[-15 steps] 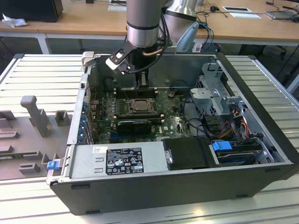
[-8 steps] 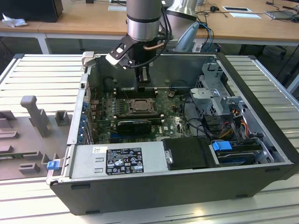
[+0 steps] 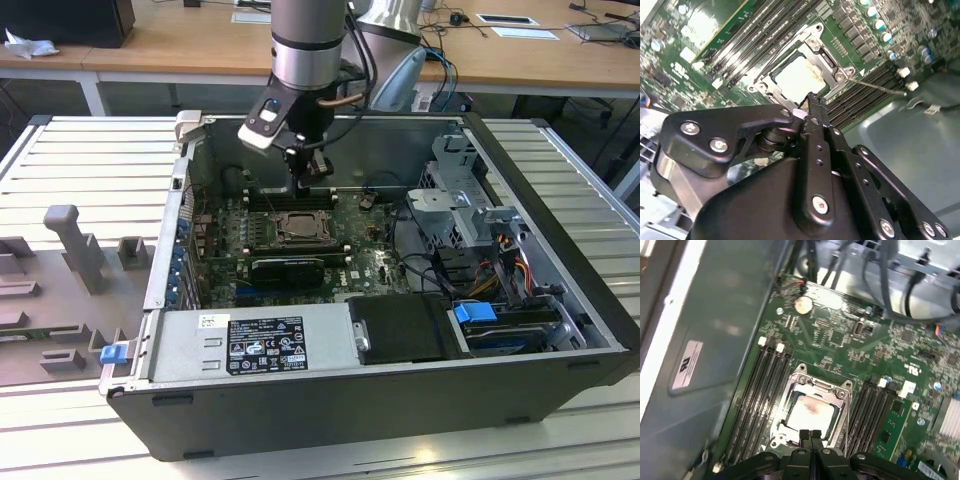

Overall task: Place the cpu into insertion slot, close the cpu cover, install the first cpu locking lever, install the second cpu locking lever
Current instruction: 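Install the first cpu locking lever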

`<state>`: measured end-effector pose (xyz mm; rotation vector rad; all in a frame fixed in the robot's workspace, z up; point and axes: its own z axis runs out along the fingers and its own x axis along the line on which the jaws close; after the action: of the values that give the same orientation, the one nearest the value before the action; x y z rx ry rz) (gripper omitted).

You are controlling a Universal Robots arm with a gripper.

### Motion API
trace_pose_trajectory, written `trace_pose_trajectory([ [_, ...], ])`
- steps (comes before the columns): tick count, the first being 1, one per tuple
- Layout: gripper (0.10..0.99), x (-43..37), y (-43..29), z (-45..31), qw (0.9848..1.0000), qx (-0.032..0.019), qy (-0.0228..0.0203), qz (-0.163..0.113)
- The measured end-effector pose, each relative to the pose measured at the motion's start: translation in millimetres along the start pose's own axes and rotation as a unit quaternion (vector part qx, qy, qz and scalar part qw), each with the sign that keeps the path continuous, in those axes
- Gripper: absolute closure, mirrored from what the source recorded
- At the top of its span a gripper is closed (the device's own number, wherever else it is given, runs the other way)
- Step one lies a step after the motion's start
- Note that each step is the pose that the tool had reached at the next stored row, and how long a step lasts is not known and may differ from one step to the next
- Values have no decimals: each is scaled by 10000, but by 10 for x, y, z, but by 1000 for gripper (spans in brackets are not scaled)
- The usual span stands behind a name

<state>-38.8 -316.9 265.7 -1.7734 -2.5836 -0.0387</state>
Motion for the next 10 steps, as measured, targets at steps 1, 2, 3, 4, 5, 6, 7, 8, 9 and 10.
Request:
trace_pose_trajectory([
  [1, 980, 0, -1, 2, 9999, 3, 0, -105],
  [2, 980, 0, -1, 5, 9998, 4, 1, -180],
  [3, 980, 0, -2, 6, 9996, 7, 2, -267],
  [4, 980, 1, -2, 10, 9993, 8, 4, -370],
  [5, 980, 1, -2, 13, 9989, 9, 6, -462],
  [6, 980, 0, -2, 20, 9979, 14, 8, -647],
  [7, 980, 0, -2, 25, 9970, 16, 10, -775],
  [8, 980, 0, -2, 27, 9963, 19, 11, -857],
  [9, 980, 0, -2, 30, 9948, 22, 14, -1020],
  [10, 980, 0, -3, 33, 9931, 24, 16, -1171],
])
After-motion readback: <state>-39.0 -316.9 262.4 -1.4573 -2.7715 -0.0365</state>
